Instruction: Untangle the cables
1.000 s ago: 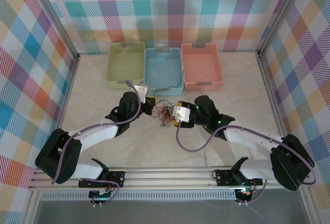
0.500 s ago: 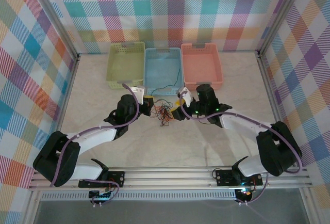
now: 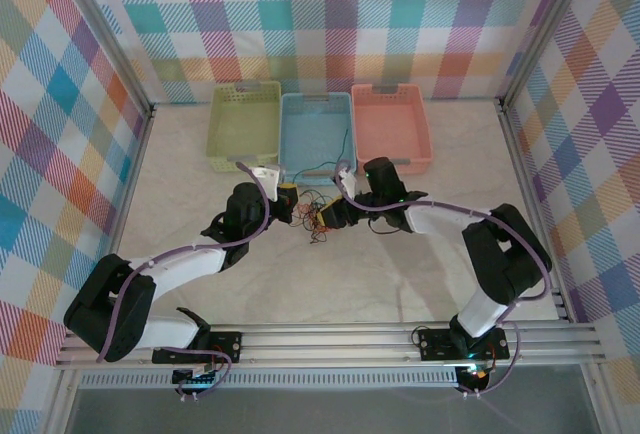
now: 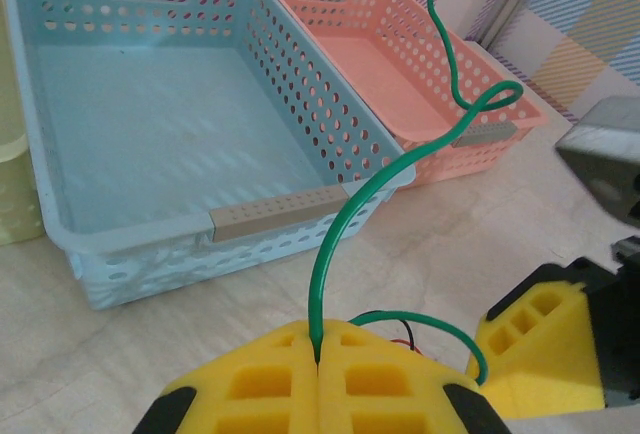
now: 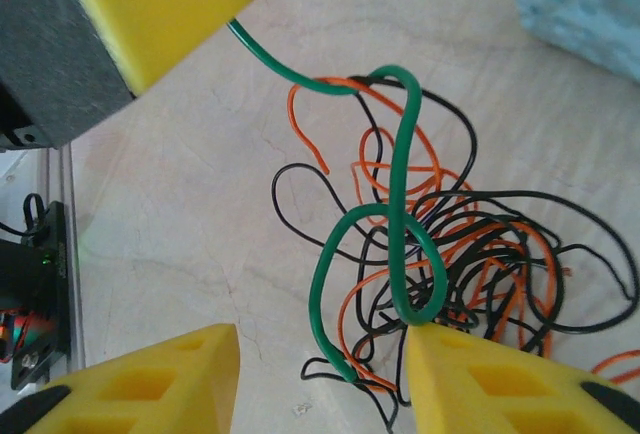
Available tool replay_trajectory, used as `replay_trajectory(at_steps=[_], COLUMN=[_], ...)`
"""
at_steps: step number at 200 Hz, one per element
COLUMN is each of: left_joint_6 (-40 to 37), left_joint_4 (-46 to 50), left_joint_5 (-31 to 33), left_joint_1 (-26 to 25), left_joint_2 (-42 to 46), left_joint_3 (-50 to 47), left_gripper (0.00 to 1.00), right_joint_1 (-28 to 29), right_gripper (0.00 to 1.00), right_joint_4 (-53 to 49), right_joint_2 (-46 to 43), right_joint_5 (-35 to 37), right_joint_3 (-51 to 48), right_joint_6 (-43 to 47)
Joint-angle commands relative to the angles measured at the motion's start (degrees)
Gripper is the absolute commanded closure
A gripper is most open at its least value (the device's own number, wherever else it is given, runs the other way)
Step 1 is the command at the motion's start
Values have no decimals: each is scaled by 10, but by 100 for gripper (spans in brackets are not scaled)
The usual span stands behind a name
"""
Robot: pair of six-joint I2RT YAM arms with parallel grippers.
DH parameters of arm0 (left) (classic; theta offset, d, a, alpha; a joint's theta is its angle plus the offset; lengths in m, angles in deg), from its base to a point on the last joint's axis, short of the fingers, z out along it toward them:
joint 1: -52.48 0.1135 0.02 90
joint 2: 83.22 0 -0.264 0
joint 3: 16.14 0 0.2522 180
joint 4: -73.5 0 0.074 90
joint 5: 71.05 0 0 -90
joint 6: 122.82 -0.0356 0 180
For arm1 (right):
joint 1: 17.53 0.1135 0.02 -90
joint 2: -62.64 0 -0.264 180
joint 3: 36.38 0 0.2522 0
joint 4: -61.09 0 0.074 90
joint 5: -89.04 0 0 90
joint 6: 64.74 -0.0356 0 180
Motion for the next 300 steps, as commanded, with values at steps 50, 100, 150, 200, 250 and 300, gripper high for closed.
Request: replay_trajectory(at_steps=[50, 100, 150, 200, 250, 300], left_joint_6=[-2, -2, 2, 4, 15, 22], left_joint_4=[-19, -15, -11, -9, -8, -17], left_joint_5=[0, 4, 12, 17, 37, 33], left_joint_1=[5, 5, 5, 6, 13, 24], left_joint_2=[10, 11, 11, 16, 32, 42], left_joint_3=[-2, -2, -1, -3, -14, -26], left_gripper=[100, 100, 100, 100, 100, 100], right_joint_1=[10, 11, 25, 101, 106, 96], right_gripper=[53, 76, 100, 100, 100, 100], right_joint_4=[32, 25, -68, -94, -2, 21], right_joint_2=[12, 3, -18, -32, -91, -59], right_joint_5=[-29, -27, 36, 248, 422, 537], right_joint_3=[7, -1, -4, -24, -98, -99], right_joint_6=[-11, 12, 182, 350, 411, 417])
